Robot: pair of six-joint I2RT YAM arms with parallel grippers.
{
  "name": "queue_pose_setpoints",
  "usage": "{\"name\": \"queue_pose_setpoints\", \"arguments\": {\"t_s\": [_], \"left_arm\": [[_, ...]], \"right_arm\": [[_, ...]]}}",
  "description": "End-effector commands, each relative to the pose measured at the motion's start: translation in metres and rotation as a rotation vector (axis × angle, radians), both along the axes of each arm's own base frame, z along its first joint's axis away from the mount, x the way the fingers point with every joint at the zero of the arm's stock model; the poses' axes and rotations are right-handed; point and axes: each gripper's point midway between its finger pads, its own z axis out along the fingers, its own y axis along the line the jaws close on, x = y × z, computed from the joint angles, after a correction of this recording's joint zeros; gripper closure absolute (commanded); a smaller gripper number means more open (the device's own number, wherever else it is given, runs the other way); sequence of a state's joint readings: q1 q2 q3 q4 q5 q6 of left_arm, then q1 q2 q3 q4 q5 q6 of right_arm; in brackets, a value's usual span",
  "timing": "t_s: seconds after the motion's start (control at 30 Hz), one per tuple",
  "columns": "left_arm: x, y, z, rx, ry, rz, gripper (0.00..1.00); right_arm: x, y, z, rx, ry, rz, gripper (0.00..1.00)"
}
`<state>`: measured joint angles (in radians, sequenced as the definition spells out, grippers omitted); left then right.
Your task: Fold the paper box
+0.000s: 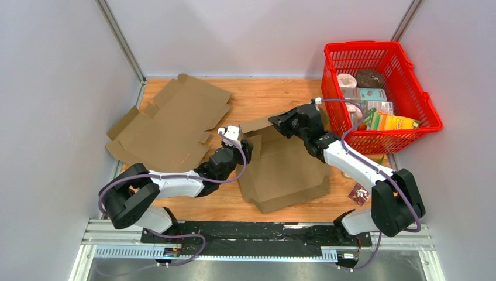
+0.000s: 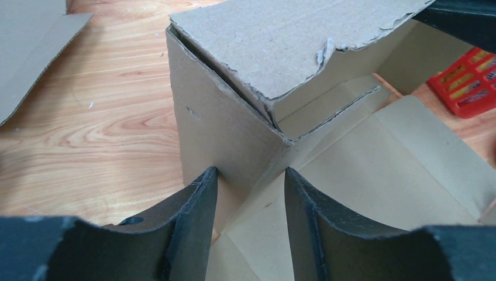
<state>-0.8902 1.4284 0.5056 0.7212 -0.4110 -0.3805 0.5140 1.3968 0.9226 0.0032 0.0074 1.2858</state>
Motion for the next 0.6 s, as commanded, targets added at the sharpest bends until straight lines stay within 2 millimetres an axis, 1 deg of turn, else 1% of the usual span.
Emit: {"name": "queue_pose_setpoints", "arguments": {"t_s": [0.0, 0.07, 0.1, 0.2, 0.27, 0.3, 0.33, 0.37, 0.4, 0.43, 0.47, 0.57], "left_arm": [[0.018, 0.004, 0.021, -0.025, -0.051, 0.112, 0.48], [0.020, 0.003, 0.022, -0.024, -0.046, 0.128, 0.51], [0.021, 0.003, 0.020, -0.022, -0.041, 0.132, 0.54], [0.020, 0.001, 0.017, -0.022, -0.034, 0.128, 0.55], [0.017, 0.001, 0.014, -0.021, -0.029, 0.116, 0.50], [0.016, 0.002, 0.015, -0.029, -0.031, 0.114, 0.43], [0.014, 0.003, 0.017, -0.037, -0.037, 0.107, 0.41], [0.010, 0.008, 0.009, -0.025, -0.029, 0.106, 0.40], [0.008, 0.010, 0.010, -0.034, -0.037, 0.107, 0.38], [0.007, 0.013, 0.011, -0.044, -0.044, 0.112, 0.39], [0.003, 0.018, 0.005, -0.034, -0.042, 0.109, 0.39], [0.003, 0.017, 0.009, -0.027, -0.065, 0.096, 0.40]], "right_arm": [[-0.011, -0.007, -0.021, -0.098, 0.050, 0.003, 0.87], [-0.011, -0.007, -0.023, -0.099, 0.059, 0.005, 0.87], [-0.011, -0.006, -0.028, -0.101, 0.072, 0.007, 0.87], [-0.011, -0.005, -0.034, -0.113, 0.081, 0.008, 0.88], [-0.012, -0.004, -0.037, -0.119, 0.080, 0.009, 0.89], [-0.013, -0.004, -0.042, -0.129, 0.086, 0.013, 0.89], [-0.012, -0.003, -0.041, -0.129, 0.084, 0.014, 0.89], [-0.012, -0.003, -0.044, -0.135, 0.090, 0.019, 0.89], [-0.012, -0.003, -0.044, -0.134, 0.089, 0.017, 0.89], [-0.012, -0.002, -0.043, -0.130, 0.091, 0.016, 0.89], [-0.012, -0.002, -0.041, -0.126, 0.088, 0.015, 0.89], [-0.012, -0.002, -0.039, -0.118, 0.087, 0.011, 0.89]]}}
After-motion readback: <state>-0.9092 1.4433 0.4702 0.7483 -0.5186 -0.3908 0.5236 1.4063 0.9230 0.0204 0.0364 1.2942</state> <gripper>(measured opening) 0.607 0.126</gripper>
